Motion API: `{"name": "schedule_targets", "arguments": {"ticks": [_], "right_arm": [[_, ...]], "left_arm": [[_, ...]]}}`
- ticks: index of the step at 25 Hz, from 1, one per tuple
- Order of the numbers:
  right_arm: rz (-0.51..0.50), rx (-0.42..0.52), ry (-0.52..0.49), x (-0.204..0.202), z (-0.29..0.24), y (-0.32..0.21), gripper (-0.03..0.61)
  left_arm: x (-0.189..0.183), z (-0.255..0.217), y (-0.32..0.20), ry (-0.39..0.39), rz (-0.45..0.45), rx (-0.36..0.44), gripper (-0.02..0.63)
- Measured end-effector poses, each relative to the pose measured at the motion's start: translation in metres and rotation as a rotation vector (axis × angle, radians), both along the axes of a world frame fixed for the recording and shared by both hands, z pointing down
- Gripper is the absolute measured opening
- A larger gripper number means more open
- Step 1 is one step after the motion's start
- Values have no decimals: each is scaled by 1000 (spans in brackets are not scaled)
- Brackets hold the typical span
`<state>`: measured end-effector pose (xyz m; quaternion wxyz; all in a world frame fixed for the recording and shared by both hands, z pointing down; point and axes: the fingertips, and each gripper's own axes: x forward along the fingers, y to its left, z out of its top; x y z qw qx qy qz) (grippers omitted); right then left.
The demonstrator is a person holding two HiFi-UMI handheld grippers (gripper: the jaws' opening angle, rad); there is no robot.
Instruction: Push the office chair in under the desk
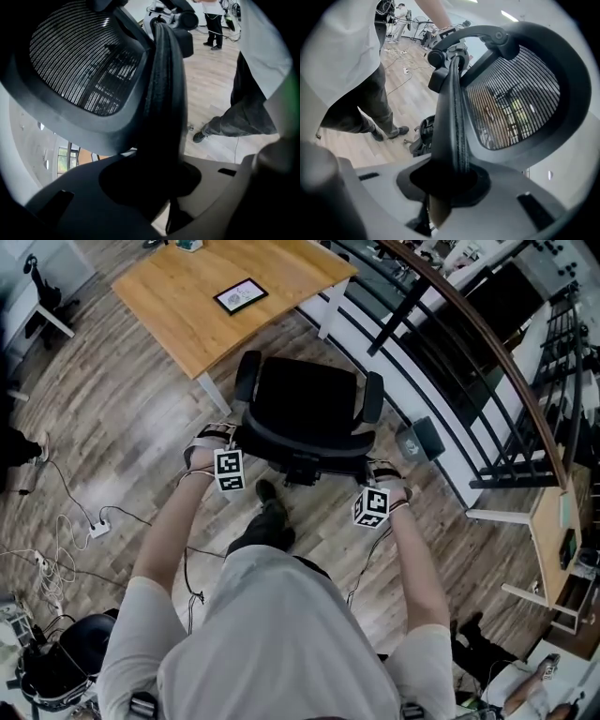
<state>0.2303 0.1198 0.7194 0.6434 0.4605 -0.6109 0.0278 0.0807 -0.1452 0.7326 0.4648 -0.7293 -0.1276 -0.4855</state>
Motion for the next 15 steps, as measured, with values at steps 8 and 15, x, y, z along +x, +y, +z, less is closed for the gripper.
{"name": "schedule_targets", "arguments": {"ticks": [8,15], "right_arm": [[-20,-10,4,63,-9,-52,64],[-49,-4,26,111,-7,-95,63]], "left_arm": [[57,-7,-49,-1,-17,-8,110],[95,-6,-86,1,-45,-6,110]]}}
